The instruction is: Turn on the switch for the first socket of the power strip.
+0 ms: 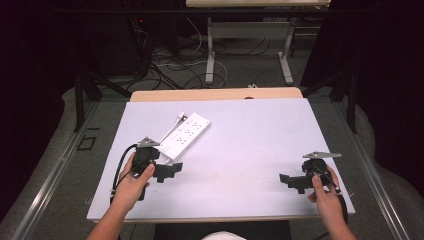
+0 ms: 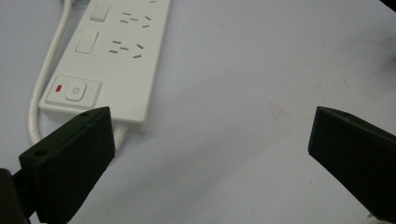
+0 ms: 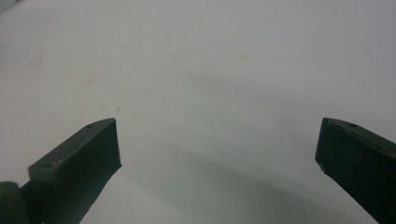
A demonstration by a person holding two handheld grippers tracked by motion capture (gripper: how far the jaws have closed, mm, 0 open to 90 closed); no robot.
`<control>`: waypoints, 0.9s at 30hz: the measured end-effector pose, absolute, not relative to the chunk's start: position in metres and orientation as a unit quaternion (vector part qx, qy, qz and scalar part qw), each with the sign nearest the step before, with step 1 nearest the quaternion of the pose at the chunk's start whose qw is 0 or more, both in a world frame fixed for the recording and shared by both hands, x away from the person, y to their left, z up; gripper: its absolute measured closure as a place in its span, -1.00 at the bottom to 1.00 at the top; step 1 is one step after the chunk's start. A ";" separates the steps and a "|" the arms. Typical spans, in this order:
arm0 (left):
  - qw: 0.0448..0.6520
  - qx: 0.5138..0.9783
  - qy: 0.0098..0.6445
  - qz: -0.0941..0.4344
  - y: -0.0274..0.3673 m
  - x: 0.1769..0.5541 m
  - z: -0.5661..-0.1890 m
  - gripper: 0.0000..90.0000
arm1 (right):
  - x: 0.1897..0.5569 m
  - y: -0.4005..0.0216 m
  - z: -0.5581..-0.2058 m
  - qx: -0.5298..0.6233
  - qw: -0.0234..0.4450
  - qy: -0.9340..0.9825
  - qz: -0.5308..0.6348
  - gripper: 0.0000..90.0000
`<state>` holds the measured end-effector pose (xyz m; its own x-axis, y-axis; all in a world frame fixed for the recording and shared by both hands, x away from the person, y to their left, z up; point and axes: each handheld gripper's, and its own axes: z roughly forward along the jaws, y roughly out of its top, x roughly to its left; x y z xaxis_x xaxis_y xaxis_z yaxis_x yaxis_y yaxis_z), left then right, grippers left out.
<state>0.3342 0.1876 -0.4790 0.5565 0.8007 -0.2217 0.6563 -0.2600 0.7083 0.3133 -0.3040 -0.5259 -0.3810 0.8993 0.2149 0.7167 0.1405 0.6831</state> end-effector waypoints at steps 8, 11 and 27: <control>0.412 0.777 0.466 0.097 0.201 0.317 -0.485 -0.99 | 0.313 -0.303 -0.526 0.541 0.124 0.745 0.370 -1.00; 0.419 0.773 0.466 0.099 0.203 0.312 -0.491 -0.99 | 0.313 -0.304 -0.526 0.542 0.124 0.745 0.369 -1.00; 0.434 0.766 0.461 0.108 0.204 0.304 -0.515 -0.99 | 0.313 -0.303 -0.526 0.541 0.123 0.745 0.371 -1.00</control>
<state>0.3043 0.2043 -0.5149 0.5515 0.8003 -0.2353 0.6134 -0.1978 0.7646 0.3131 -0.3032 -0.5264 -0.3847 0.8971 0.2174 0.7147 0.1404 0.6852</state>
